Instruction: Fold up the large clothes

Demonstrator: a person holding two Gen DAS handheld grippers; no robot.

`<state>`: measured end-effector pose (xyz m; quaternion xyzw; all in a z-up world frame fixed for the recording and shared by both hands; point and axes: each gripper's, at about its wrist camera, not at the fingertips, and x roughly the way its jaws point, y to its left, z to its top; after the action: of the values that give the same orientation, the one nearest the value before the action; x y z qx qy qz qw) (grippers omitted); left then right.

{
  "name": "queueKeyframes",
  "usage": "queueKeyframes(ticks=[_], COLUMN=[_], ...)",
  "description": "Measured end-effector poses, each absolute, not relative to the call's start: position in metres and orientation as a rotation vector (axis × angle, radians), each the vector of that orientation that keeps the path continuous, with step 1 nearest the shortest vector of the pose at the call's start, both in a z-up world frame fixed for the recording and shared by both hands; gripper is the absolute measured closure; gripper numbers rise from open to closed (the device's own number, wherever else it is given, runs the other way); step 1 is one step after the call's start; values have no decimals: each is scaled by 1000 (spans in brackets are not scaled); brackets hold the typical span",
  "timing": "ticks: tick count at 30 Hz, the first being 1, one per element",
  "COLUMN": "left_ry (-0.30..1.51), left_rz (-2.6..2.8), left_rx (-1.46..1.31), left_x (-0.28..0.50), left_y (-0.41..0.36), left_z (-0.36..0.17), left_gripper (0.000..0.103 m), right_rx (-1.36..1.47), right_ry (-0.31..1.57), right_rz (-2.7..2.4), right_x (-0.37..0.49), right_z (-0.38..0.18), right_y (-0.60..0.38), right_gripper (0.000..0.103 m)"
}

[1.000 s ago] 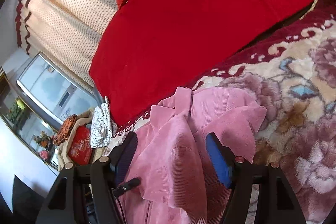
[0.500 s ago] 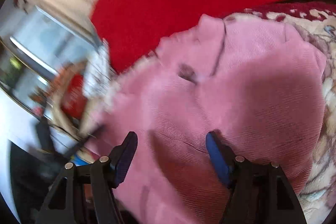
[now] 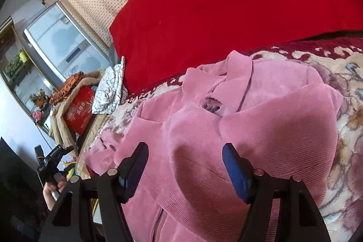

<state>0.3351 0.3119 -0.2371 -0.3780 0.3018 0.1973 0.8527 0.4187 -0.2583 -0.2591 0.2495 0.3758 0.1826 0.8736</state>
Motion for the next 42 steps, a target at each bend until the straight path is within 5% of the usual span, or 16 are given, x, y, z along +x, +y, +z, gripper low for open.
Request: queueKeyframes(ticks=[3,5,8,12,19,20,23,30,37,42], left_ry=[640,646,651,686,649,635,660,566,450,499], left_rz=[360,322,271,254,258,257,255,203,-138,-440], left_rx=[-901,-962,-1034,-1104,-1142,-1120,-1060,-826,-377,-61], left_x=[333,336,338,353,376,379,391,394,382,357], left_y=[328,335,335,332,336,338,343,303,146,8], left_z=[-254,-264,-272,-283,-299,-297,-296,-239,-156,-157], left_gripper=[48,50,50,31,32,41,97,99,99,98], right_rx=[492,481,472,472,494,494,482,465,517,565], right_ry=[797,802,809,814,804,804,804,773,747,708], right_rz=[386,390,392,387,376,379,378,351,296,246], right_x=[419,419,419,420,419,419,418,413,411,408], right_z=[-262,-263,-266,-268,-267,-267,-266,-261,-259,-256], right_y=[-251,-248,-244,-244,-252,-253,-253,-263,-284,-306], right_gripper=[32,32,32,32,32,32,32,32,32,32])
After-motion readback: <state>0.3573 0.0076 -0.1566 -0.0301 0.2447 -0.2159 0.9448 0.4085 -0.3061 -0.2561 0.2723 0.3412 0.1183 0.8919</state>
